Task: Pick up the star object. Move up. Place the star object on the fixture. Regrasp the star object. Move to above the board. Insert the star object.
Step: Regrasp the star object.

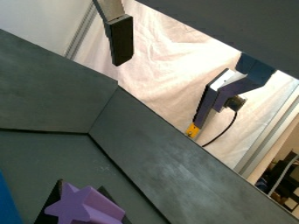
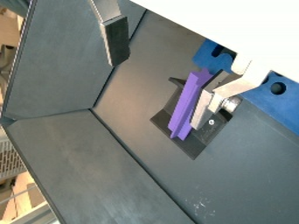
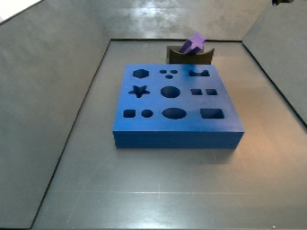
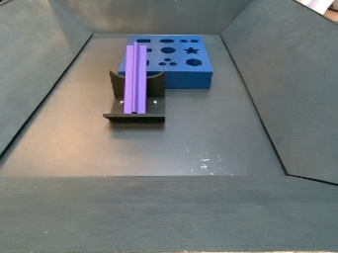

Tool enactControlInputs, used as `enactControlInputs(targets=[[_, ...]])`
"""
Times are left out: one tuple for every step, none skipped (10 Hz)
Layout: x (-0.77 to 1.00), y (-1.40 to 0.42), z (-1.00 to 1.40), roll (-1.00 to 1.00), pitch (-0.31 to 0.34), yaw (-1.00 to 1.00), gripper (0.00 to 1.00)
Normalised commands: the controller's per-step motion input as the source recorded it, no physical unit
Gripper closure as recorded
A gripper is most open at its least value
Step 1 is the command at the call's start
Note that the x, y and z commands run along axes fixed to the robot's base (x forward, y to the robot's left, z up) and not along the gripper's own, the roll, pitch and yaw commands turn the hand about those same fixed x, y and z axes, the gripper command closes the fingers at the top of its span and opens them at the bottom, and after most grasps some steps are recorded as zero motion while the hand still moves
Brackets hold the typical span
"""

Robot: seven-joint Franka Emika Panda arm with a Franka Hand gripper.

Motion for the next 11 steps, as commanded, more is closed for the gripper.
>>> enactControlInputs(targets=[[0.03,0.05,-1.0,0.12,0.02,0.13,0.0],[0.04,0.05,-1.0,0.1,-0.019,0.12,0.0],[0.05,0.04,-1.0,0.08,-0.059,0.11,0.0],[0.06,0.04,-1.0,0.07,-0.077,0.09,0.0],[0.07,0.04,-1.0,0.07,-0.089,0.07,0.0],[0.07,0.04,-1.0,0.07,-0.1,0.04,0.0],[0.08,0.03,-1.0,0.08,-0.103,0.02,0.0],[0.09,0.03,-1.0,0.07,-0.093,-0.01,0.0],[0.1,0.02,-0.96,0.07,-0.085,-0.02,0.0],[0.08,0.01,-0.67,0.07,-0.056,-0.03,0.0],[0.08,0.01,-0.56,0.07,-0.042,-0.04,0.0]])
